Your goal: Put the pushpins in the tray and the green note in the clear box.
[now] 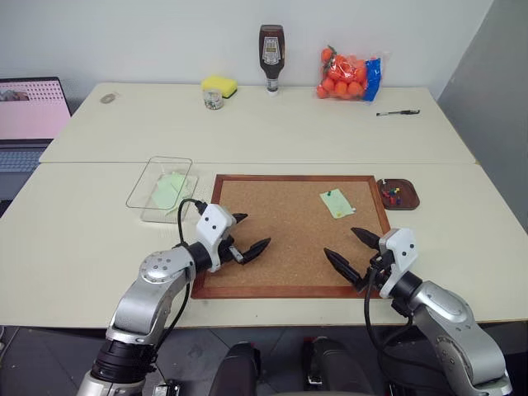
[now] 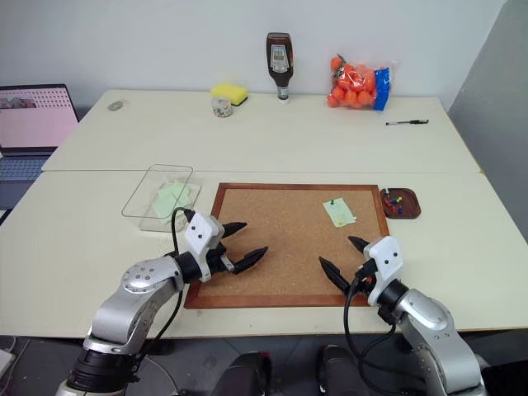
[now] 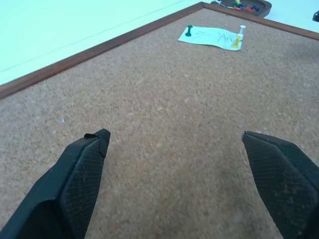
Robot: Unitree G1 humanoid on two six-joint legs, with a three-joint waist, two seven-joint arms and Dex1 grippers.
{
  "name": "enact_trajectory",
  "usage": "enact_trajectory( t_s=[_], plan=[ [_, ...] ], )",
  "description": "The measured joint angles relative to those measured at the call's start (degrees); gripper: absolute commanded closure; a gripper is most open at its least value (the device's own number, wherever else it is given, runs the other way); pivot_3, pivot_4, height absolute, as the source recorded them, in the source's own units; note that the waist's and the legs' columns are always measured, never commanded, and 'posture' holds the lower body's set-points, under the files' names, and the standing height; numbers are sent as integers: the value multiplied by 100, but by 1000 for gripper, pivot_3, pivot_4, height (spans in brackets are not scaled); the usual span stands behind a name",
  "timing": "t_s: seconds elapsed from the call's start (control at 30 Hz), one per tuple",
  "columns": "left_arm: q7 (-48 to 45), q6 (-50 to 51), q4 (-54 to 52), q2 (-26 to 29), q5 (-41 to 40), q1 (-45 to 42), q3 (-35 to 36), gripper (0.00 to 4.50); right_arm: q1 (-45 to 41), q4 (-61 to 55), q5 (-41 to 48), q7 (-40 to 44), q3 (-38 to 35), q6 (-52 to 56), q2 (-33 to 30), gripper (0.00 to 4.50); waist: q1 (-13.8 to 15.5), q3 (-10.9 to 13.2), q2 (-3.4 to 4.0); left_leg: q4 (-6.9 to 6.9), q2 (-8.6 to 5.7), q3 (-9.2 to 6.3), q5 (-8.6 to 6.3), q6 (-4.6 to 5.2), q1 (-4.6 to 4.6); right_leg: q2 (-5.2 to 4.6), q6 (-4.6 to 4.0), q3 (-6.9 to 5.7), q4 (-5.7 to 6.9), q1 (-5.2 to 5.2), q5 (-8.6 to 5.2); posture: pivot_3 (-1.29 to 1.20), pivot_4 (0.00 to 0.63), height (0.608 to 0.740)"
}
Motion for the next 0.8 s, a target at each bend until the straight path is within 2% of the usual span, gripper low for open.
enact_trajectory(
  t_s=[0.43, 0.8],
  plan=[
    [-15, -93, 115, -3, 88, -75, -5, 0, -46, 5, -29, -97, -1, -36, 71, 22, 2, 0, 0, 0, 0, 0, 0, 0, 0, 0, 0, 0, 1, 0, 0, 0, 150, 740],
    [-141, -382, 589, -88, 244, -489, -211, 0, -144, 156, -131, -438, -188, -265, 284, 22, 3, 0, 0, 1, -1, 2, 0, 0, 0, 0, 1, 1, 1, 0, 1, 0, 150, 740]
  ],
)
